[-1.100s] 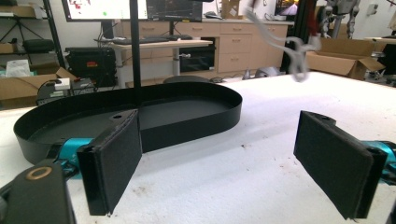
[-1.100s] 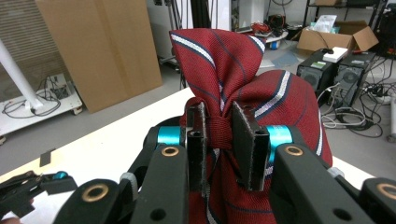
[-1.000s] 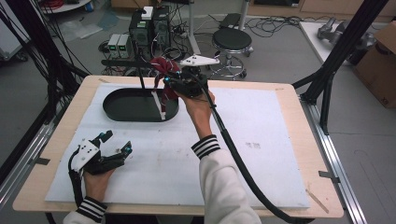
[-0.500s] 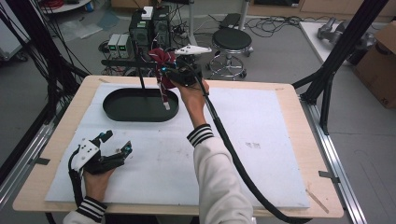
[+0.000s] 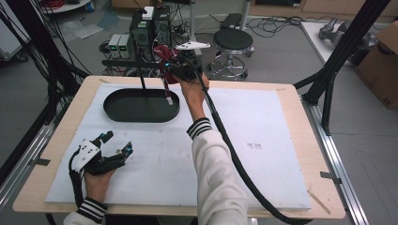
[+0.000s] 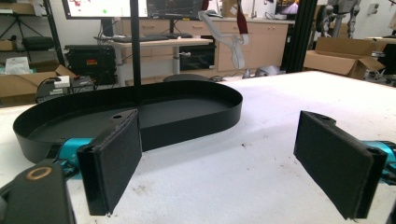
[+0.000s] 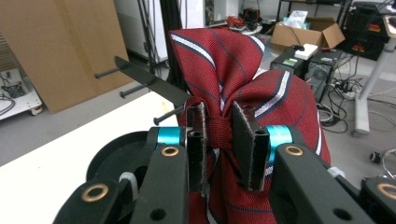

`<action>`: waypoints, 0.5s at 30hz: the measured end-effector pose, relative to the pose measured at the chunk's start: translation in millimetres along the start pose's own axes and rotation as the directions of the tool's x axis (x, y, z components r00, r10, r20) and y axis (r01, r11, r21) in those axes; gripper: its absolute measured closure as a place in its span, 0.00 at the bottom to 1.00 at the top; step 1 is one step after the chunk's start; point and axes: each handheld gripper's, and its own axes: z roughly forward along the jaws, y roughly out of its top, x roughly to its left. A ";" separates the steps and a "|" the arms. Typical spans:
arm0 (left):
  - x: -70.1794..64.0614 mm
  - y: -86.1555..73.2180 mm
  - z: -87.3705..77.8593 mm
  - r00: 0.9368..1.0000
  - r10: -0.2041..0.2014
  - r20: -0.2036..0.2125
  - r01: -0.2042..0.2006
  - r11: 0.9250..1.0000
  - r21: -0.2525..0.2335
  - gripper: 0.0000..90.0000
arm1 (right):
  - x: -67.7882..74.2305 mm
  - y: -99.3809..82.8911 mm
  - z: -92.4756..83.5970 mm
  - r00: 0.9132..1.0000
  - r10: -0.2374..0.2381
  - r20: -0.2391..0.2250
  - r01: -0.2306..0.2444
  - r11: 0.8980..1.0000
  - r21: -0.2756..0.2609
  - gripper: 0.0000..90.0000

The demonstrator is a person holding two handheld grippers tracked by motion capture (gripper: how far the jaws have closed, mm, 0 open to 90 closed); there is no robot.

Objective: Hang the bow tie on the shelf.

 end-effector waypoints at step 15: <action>-0.2 0.0 -0.1 1.000 0.003 0.000 -0.003 1.000 0.000 0.17 | -13.5 -11.5 14.8 0.999 0.024 0.039 -0.025 0.999 0.024 0.84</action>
